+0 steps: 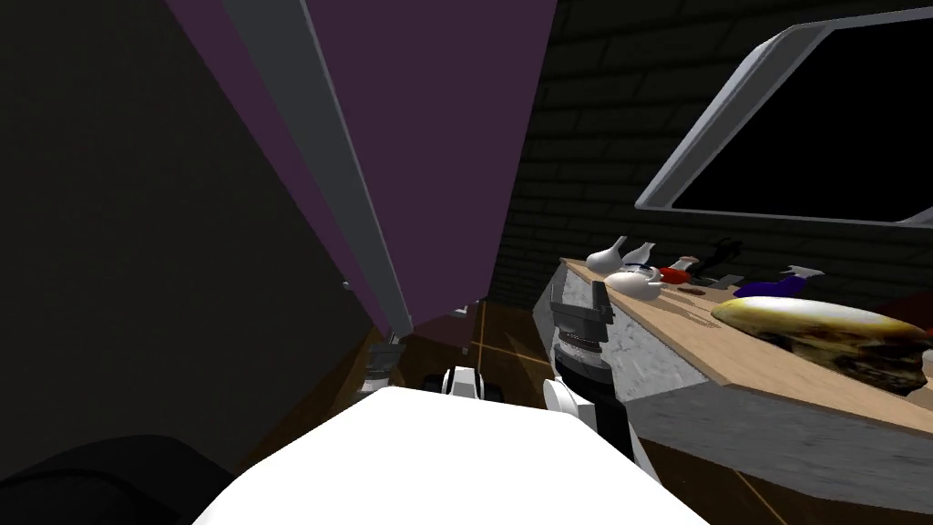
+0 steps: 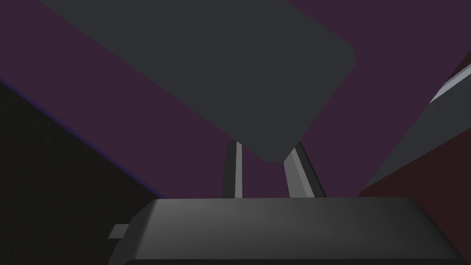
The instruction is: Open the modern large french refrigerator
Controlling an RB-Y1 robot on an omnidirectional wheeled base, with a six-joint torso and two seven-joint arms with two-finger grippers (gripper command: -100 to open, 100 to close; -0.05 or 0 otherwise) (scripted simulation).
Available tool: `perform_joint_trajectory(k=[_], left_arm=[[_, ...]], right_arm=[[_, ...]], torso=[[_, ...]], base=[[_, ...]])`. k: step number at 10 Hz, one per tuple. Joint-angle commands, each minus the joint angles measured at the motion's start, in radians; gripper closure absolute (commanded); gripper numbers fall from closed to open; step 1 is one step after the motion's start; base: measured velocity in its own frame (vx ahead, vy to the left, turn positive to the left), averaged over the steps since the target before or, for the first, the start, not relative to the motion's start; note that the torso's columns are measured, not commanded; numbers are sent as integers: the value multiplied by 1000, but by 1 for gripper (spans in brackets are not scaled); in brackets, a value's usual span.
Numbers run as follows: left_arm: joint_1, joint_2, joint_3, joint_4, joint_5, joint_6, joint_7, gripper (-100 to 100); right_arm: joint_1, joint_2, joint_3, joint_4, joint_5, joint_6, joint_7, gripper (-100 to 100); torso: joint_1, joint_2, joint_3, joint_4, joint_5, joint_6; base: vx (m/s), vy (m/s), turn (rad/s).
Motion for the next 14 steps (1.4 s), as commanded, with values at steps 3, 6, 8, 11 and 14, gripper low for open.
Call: perform_joint_trajectory(k=[3,6,8,11,14], left_arm=[[72,19,-14,-26,34,-33,-13,100],[54,-67,7,-32,49,-23,-88,100],[41,-125,22,-36,59,-17,-138,100],[75,-159,32,-59,74,8,-171,-100],[137,-149,25,-142,87,31,-173,-100]], right_arm=[[-1,0,0,0,0,0,0,0],[-1,0,0,0,0,0,0,0],[-1,0,0,0,0,0,0,0],[-1,0,0,0,0,0,0,0],[0,-1,0,0,0,0,0,0]], torso=[[7,-6,-4,0,2,9],[-2,-7,-3,-3,2,6],[-7,-8,-4,-3,1,10],[-2,-9,-7,0,-2,8],[18,-11,-6,-5,7,1]], base=[[-4,-143,94],[-80,-191,63],[-128,-225,42],[-78,-154,26],[41,20,-18]])
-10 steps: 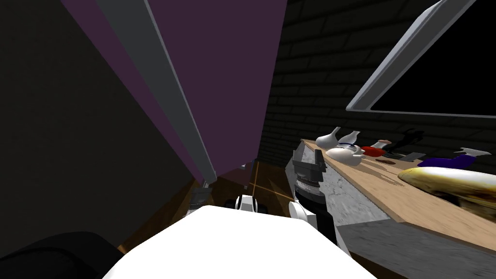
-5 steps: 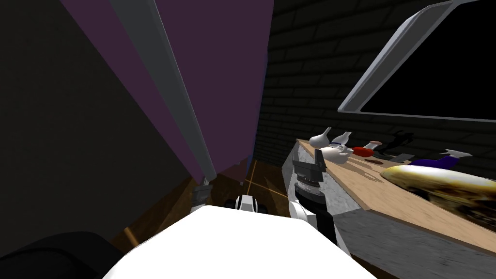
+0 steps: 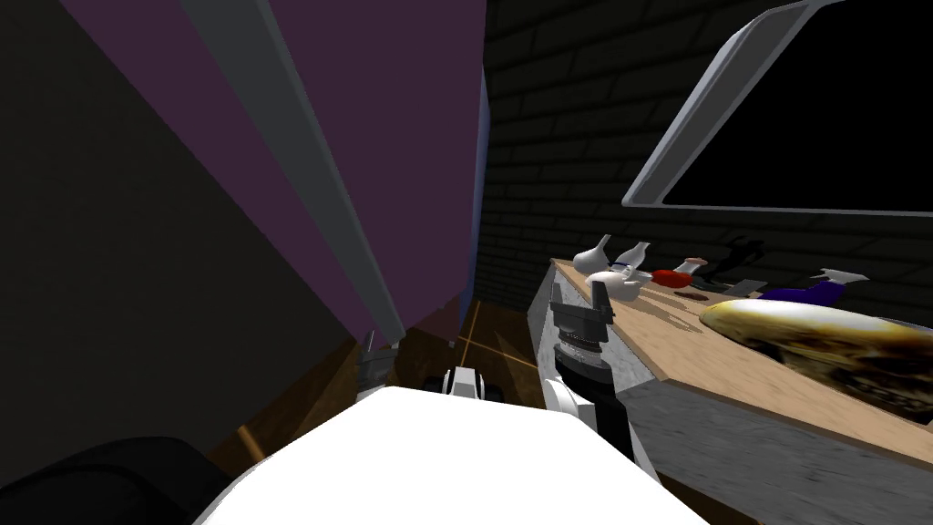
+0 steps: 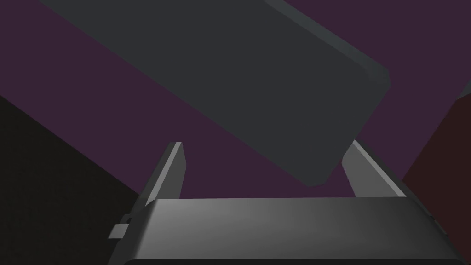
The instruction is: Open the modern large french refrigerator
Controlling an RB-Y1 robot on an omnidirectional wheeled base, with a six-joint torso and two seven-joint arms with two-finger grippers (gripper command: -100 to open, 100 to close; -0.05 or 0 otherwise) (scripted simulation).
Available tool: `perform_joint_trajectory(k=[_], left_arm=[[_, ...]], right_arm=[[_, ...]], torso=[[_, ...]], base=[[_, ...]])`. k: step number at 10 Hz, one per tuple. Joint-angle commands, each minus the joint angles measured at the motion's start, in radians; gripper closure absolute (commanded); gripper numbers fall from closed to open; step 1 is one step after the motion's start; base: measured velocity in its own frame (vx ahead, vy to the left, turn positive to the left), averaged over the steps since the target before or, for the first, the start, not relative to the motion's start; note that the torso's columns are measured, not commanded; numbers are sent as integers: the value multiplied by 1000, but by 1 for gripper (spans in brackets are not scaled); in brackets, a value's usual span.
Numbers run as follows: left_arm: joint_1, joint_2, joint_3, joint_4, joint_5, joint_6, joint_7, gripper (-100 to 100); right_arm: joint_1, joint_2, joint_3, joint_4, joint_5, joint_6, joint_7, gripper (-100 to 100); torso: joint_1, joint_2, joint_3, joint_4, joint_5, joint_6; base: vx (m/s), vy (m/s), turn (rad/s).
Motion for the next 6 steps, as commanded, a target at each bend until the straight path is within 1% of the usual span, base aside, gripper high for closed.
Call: perform_joint_trajectory(k=[1,5,6], left_arm=[[48,9,-3,-75,11,20,-3,-100],[131,22,-13,-183,29,51,-5,-100],[131,22,-13,-185,29,51,-5,-100]], right_arm=[[0,0,0,0,0,0,0,0],[0,0,0,0,0,0,0,0],[0,0,0,0,0,0,0,0]], torso=[[-3,2,2,0,0,-1],[-14,10,6,3,-4,-1],[-15,11,6,5,-6,-1]], base=[[40,29,-14],[32,5,-13],[13,-2,3]])
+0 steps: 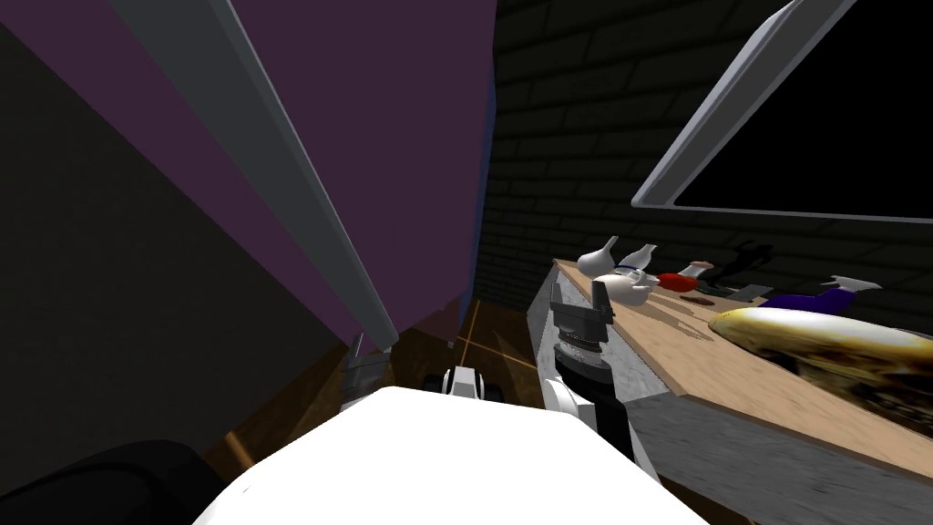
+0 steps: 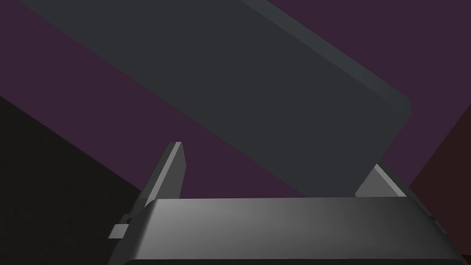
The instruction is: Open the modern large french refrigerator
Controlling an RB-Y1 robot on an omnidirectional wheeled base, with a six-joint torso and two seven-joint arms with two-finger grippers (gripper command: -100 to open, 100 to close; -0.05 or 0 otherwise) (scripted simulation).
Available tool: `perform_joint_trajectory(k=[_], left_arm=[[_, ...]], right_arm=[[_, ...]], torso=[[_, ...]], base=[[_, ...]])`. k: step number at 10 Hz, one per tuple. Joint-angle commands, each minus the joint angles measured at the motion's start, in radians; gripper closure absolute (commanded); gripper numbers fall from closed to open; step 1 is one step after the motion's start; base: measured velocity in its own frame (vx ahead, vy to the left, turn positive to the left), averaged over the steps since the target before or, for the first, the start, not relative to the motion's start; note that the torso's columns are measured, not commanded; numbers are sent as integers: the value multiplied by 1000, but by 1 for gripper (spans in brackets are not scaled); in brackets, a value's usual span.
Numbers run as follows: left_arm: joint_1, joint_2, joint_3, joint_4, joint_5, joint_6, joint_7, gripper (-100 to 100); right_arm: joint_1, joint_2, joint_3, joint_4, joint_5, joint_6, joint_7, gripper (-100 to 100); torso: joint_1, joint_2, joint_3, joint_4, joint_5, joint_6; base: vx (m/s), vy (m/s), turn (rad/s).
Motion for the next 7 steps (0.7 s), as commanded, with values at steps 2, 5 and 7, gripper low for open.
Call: perform_joint_trajectory(k=[2,5,7], left_arm=[[25,5,-1,-57,7,9,-1,-100],[26,6,0,-25,9,26,-2,0],[27,6,0,-21,10,30,-3,0]], right_arm=[[0,0,0,0,0,0,0,0],[0,0,0,0,0,0,0,0],[0,0,0,0,0,0,0,0]], torso=[[-1,1,-1,2,-3,0],[2,-1,0,-2,2,-1],[6,-3,0,-4,4,-1]], base=[[11,1,-10],[2,2,0],[0,0,0]])
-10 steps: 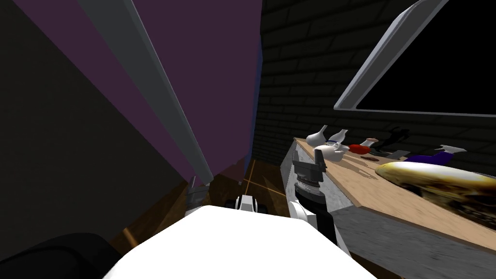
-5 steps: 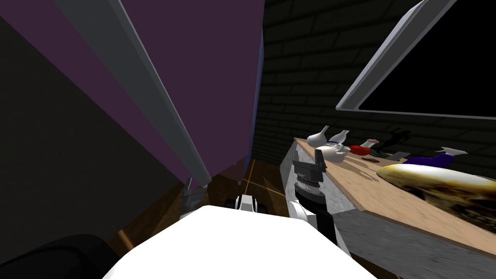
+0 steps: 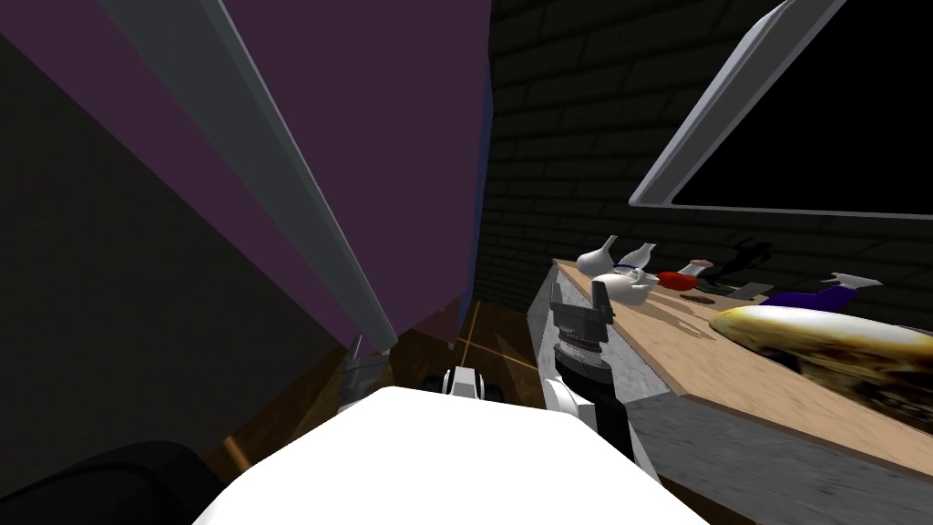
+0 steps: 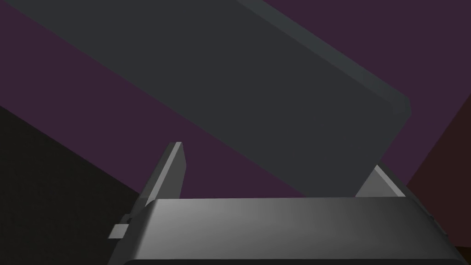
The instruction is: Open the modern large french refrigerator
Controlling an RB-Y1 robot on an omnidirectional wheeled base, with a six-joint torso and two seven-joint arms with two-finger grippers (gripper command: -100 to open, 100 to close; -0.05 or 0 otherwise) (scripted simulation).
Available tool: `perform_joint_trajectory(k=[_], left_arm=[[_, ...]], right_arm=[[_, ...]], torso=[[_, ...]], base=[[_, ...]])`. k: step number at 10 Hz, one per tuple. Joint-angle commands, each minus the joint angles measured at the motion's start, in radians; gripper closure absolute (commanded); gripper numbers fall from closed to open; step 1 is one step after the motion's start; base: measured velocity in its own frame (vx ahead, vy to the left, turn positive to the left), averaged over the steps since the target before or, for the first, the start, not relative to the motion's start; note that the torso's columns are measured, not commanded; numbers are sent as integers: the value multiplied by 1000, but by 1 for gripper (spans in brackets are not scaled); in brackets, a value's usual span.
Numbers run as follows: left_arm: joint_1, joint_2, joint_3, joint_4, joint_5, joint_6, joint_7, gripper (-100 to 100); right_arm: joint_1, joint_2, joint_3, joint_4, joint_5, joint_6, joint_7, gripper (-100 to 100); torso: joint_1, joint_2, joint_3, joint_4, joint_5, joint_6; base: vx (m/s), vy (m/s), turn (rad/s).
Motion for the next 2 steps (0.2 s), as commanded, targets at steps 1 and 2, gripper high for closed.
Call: perform_joint_trajectory(k=[1,2], left_arm=[[0,0,0,1,0,1,0,0],[0,0,-1,2,0,2,0,0]], right_arm=[[0,0,0,0,0,0,0,0],[0,0,0,0,0,0,0,0]], torso=[[1,-1,0,-1,1,0],[1,-1,0,-1,1,0]], base=[[0,0,0],[0,0,0]])
